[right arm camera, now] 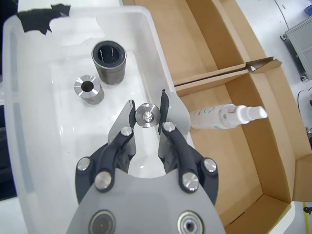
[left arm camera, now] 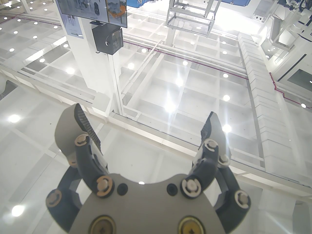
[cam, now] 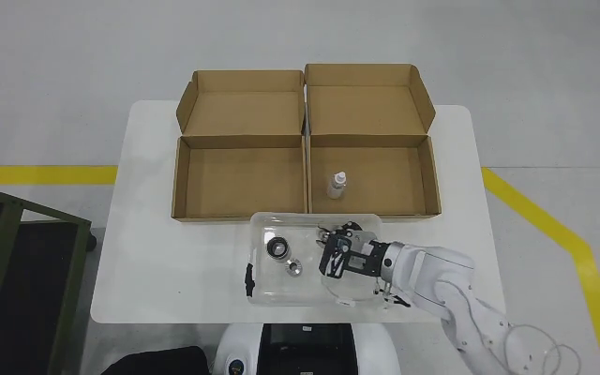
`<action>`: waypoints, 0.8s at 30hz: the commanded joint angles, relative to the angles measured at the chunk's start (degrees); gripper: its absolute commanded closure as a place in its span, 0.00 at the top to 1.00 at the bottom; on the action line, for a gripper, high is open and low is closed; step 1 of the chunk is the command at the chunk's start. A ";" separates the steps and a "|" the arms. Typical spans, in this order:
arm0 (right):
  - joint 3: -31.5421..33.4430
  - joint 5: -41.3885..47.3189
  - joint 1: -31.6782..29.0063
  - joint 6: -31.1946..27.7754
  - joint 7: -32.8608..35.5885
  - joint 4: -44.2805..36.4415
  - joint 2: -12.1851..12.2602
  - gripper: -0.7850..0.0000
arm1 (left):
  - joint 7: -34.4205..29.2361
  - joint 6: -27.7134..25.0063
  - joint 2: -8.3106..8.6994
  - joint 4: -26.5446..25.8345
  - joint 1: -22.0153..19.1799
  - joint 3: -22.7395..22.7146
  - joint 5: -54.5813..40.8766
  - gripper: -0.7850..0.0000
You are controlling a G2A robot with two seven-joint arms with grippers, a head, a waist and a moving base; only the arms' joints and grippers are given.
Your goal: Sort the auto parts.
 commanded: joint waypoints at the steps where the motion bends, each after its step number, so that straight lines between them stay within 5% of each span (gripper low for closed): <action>1: 0.48 0.83 -0.12 0.46 0.02 -1.52 0.03 0.00 | 0.00 0.00 0.00 0.00 0.00 0.00 0.00 1.00; 24: 3.55 21.74 2.08 6.73 -15.17 -10.69 -0.79 0.00 | 0.00 0.00 0.00 0.00 0.00 0.00 0.00 1.00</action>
